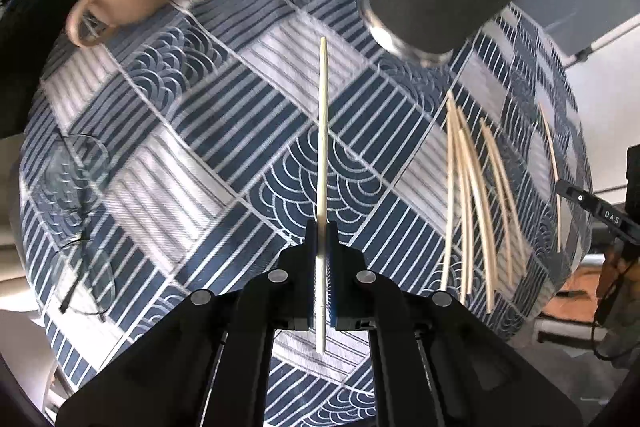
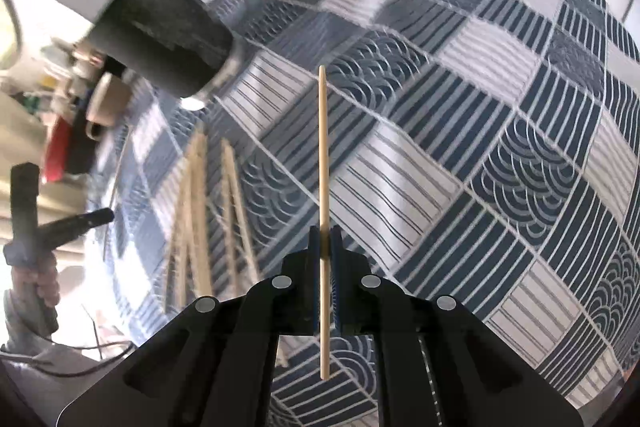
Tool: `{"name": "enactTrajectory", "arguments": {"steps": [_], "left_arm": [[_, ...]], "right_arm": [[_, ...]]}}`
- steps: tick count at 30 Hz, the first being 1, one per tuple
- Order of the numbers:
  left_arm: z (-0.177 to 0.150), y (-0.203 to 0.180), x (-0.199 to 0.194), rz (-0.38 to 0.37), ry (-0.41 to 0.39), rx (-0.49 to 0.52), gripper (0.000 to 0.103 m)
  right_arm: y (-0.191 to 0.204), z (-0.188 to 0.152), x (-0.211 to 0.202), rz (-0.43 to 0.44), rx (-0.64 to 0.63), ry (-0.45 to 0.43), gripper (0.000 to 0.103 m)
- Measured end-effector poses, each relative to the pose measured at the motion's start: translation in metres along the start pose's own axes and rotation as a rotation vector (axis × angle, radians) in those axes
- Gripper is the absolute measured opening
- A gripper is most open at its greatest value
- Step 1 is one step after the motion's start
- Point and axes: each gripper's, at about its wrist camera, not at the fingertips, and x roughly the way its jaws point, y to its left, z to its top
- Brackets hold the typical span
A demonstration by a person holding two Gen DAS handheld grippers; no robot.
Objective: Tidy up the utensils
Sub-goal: 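Close the left tool on one chopstick while the right tool grasps another, then lift both held chopsticks and carry them above the black holder's opening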
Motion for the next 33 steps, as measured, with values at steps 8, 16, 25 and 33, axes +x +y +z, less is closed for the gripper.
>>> {"name": "enactTrajectory", "arguments": {"steps": [8, 16, 25, 33], "left_arm": [[0.022, -0.004, -0.052, -0.003, -0.134, -0.014, 0.005], [0.061, -0.034, -0.087, -0.027, -0.257, 0.034, 0.005], [0.121, -0.081, -0.122, -0.105, -0.385, 0.111, 0.005], [0.167, -0.115, -0.120, -0.160, -0.438, 0.137, 0.005]], "right_arm": [[0.035, 0.038, -0.030, 0.052, -0.110, -0.103, 0.005], [0.069, 0.076, -0.054, 0.086, -0.212, -0.186, 0.005], [0.120, 0.137, -0.073, 0.163, -0.306, -0.288, 0.005], [0.161, 0.189, -0.068, 0.240, -0.349, -0.369, 0.005]]}}
